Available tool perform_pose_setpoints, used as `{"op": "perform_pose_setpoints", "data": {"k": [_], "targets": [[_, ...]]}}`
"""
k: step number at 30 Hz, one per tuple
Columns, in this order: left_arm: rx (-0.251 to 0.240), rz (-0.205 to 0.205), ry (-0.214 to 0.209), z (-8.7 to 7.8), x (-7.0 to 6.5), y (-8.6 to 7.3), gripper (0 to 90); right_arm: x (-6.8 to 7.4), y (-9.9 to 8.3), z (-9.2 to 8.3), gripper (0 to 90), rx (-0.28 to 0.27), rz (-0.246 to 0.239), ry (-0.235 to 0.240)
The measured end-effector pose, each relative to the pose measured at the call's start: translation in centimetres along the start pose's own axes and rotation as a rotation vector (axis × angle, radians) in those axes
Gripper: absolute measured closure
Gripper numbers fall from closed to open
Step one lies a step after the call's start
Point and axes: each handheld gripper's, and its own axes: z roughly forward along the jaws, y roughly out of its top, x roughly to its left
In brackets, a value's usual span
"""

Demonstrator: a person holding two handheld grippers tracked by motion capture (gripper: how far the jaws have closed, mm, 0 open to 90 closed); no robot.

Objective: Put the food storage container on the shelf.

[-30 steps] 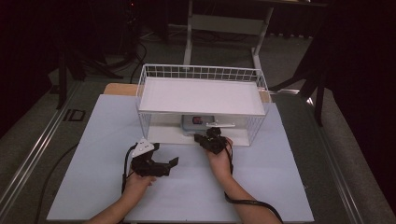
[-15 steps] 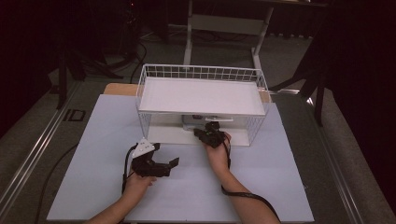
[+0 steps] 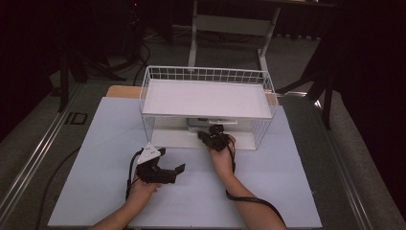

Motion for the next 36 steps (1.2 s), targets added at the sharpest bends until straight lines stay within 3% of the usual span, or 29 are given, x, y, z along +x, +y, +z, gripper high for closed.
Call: {"op": "perform_pose_setpoints", "data": {"k": [2,3,4,5,10,14,16,18,19,22,26,30,32,34,36], "targets": [[-0.007,0.000,-0.013,-0.1,0.0,0.1,1.1,0.4,-0.3,-0.5,83.3,-0.003,-0.007,-0.004],[-0.006,0.002,-0.023,-0.1,0.0,0.1,1.1,0.3,-0.4,-0.7,82.7,-0.036,-0.047,-0.005],[-0.004,0.005,-0.033,-0.1,0.0,0.2,1.1,0.5,-0.5,-0.9,81.8,-0.029,-0.036,-0.003],[-0.004,0.010,-0.033,-0.1,0.0,0.2,1.0,0.6,-0.7,-1.1,79.9,-0.050,-0.076,-0.007],[-0.013,0.063,-0.040,-0.5,-0.3,0.8,1.1,1.0,-1.6,-2.7,69.0,-0.080,-0.113,-0.022],[-0.036,0.057,-0.069,-0.9,-0.3,1.7,1.1,1.1,-2.3,-3.9,45.4,-0.113,-0.155,-0.034],[-0.044,0.038,-0.110,-1.0,-0.1,1.9,1.1,1.1,-2.6,-4.4,30.1,-0.138,-0.160,-0.019],[-0.023,0.064,-0.108,-1.1,-0.2,1.8,1.1,1.1,-2.8,-5.1,21.8,-0.140,-0.169,0.009],[-0.008,0.086,-0.103,-1.1,-0.3,1.7,1.1,1.1,-2.9,-5.4,20.4,-0.147,-0.163,0.020],[-0.016,0.080,-0.124,-1.4,-0.2,1.6,1.1,0.9,-3.1,-6.6,17.5,-0.162,-0.146,0.060],[-0.026,0.076,-0.124,-1.9,-0.1,1.7,1.1,0.8,-3.2,-7.8,16.4,-0.179,-0.154,0.082],[-0.022,0.090,-0.126,-2.4,-0.2,1.9,1.1,0.8,-3.4,-8.7,18.0,-0.190,-0.202,0.119],[-0.028,0.081,-0.135,-2.7,-0.1,1.9,1.1,0.7,-3.5,-9.0,17.3,-0.181,-0.197,0.129],[-0.018,0.095,-0.139,-2.9,-0.2,1.9,1.1,0.8,-3.6,-9.2,17.2,-0.181,-0.200,0.116],[-0.016,0.104,-0.135,-3.1,-0.2,1.8,1.1,0.7,-3.9,-9.6,17.1,-0.180,-0.191,0.133]]}}
